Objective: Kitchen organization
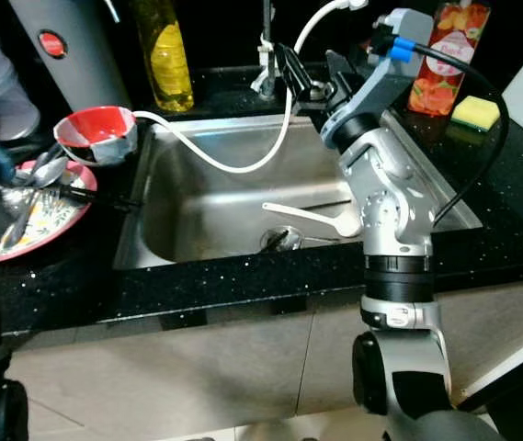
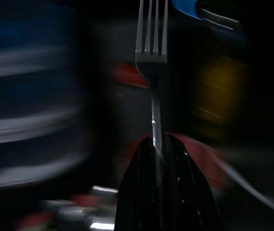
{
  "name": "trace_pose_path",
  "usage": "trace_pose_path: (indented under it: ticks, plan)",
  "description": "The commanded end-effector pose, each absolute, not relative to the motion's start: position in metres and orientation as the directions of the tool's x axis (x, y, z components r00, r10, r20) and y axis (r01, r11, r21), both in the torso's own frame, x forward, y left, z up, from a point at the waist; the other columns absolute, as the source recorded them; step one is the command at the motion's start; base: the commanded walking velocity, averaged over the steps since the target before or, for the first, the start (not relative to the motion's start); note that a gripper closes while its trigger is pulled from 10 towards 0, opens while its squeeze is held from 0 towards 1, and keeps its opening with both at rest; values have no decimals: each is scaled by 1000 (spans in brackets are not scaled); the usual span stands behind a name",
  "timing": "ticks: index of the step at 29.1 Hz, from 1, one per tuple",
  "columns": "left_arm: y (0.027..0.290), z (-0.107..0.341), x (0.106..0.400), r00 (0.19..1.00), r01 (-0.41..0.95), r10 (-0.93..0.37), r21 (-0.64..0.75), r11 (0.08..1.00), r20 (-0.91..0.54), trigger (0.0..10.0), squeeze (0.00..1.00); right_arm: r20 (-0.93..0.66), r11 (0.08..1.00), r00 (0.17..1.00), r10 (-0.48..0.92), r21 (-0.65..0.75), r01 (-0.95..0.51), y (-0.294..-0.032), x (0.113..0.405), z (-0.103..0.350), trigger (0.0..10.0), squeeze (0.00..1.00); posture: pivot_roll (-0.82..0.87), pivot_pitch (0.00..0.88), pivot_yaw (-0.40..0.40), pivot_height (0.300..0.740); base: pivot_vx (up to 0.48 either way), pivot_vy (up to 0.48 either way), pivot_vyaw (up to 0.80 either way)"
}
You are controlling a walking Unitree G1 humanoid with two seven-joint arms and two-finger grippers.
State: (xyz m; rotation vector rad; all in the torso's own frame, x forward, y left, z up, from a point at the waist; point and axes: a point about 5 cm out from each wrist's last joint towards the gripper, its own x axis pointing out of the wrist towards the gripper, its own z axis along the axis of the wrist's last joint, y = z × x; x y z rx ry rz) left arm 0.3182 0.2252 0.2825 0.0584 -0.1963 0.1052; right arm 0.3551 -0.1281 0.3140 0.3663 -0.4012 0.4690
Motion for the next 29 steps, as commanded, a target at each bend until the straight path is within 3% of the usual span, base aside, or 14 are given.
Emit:
trace_pose_path:
  ticks: [1,3,7,8,13,14,15,19,24,26,28,29]
  plan:
    - [196,257,321,995,93,-96,85,992,35,10000,0,456,832,815,356,243,-499,-129,353,315,10000,0,138,15,52,740,0,0,0]
    - [175,230,321,978,198,-194,47,979,-80,10000,0,435,846,836,334,253,-469,-133,354,306,10000,0,134,0,59,740,0,0,0]
    - [165,211,319,963,231,-227,12,973,-144,10000,0,431,852,843,323,255,-457,-136,352,305,10000,0,121,0,62,740,0,0,0]
    - [160,200,318,952,258,-255,-4,966,-169,10000,1000,434,859,846,310,253,-445,-140,351,307,10000,0,111,2,66,740,0,0,0]
    - [161,198,317,961,254,-244,58,966,-133,10000,1000,430,866,855,291,261,-426,-144,352,305,10000,0,114,0,67,740,0,0,0]
    - [168,222,319,982,189,-190,96,977,4,10000,1000,437,864,850,294,259,-432,-144,352,308,10000,0,122,0,63,740,0,0,0]
    - [173,233,319,987,138,-146,117,983,62,10000,0,441,862,847,297,258,-437,-143,353,310,10000,0,129,0,59,740,0,0,0]
    - [186,246,316,983,-23,-11,184,983,185,10000,0,440,849,839,319,259,-460,-133,353,309,10000,0,139,0,42,740,0,0,0]
    - [199,239,302,978,-130,101,153,980,184,10000,0,415,836,839,351,264,-481,-124,352,299,10000,0,157,0,26,740,0,0,0]
    - [209,237,298,972,-188,161,155,970,172,10000,0,419,829,833,361,265,-493,-122,352,302,10000,0,159,0,21,740,0,0,0]
    - [246,228,294,933,-358,343,200,912,106,10000,0,438,824,821,366,258,-505,-121,356,310,10000,0,181,0,7,740,0,0,0]
    - [246,228,294,933,-358,343,200,912,106,10000,0,438,824,821,366,258,-505,-121,356,310,10000,0,181,0,7,740,0,0,0]
